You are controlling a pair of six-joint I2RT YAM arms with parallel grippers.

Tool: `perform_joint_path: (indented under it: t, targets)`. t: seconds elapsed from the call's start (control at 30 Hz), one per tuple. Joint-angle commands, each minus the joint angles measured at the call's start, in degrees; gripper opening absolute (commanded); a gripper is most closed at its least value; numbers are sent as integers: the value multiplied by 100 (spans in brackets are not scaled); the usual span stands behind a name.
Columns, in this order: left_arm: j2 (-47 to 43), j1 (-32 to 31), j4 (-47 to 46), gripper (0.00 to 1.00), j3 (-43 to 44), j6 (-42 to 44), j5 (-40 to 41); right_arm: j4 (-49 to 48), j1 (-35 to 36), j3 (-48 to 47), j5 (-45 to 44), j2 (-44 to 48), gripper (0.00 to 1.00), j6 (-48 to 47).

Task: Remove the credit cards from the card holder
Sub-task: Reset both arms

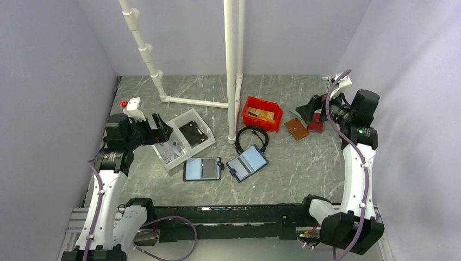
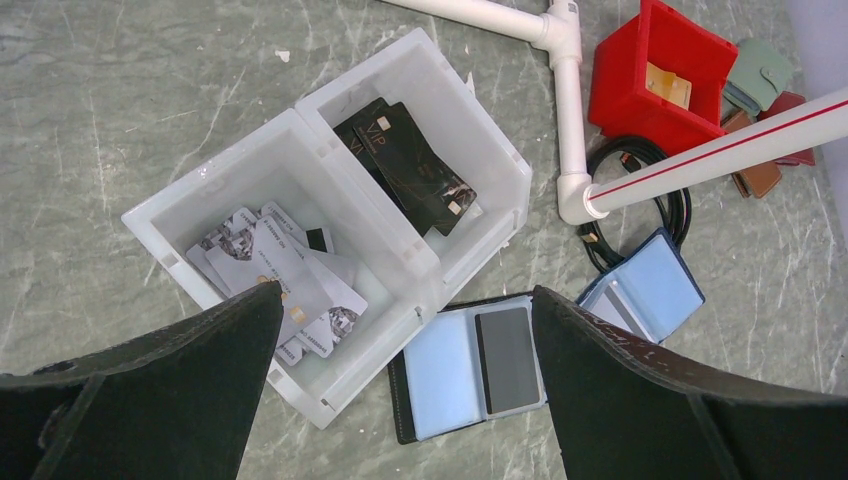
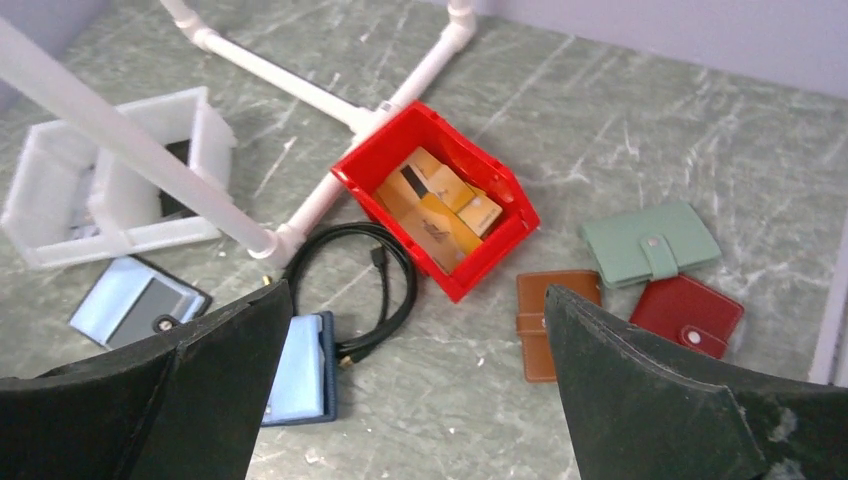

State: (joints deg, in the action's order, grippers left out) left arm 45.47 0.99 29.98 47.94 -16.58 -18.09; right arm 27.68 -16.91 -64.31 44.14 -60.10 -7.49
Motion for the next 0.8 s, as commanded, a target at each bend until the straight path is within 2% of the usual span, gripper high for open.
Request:
perform_joint_path:
  t: [0.0,0.1,0.27,0.77]
  targets:
    - [-97,24,-63,100,39,167,7,-426,-45,54,410,199,100,530]
    - [-111,16,-55,99,31,166,27,-778,-50,203,161,359,100,1174]
    - [-113,19,-70,99,35,170,16,-927,-64,245,119,483,100,1603]
    - [-123,24,-97,99,31,160,-68,-1322,-240,703,482,673,100,1688]
